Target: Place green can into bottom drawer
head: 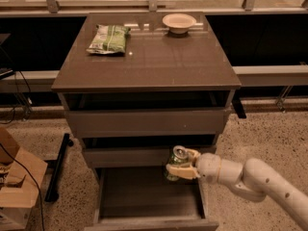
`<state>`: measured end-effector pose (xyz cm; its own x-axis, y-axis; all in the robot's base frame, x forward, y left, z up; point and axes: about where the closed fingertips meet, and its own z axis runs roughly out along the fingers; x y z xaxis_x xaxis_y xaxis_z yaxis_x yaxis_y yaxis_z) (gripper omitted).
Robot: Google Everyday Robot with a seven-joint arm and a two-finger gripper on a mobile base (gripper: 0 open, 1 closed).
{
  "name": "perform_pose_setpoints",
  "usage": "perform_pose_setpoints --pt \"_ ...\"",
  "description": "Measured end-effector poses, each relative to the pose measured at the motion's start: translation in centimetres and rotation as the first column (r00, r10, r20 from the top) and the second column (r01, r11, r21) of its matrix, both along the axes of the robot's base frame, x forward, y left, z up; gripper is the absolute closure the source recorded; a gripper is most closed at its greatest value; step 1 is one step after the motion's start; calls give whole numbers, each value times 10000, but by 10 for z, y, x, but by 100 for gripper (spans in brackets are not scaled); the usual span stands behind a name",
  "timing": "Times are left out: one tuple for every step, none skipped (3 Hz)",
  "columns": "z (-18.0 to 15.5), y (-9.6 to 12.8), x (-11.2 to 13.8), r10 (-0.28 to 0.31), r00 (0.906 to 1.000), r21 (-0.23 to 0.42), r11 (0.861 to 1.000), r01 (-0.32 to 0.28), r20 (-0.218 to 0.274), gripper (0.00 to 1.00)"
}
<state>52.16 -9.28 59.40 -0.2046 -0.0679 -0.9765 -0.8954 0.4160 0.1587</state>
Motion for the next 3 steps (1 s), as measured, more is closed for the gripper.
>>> perform_pose_setpoints --pt "-73 -6 -2 -259 9853 1716 9836 553 -1690 100" --pt "-88 2 -7 -189 9815 1954 9791 568 -1905 100" --pt "-108 10 -5 -186 9765 1262 9909 466 -2149 100"
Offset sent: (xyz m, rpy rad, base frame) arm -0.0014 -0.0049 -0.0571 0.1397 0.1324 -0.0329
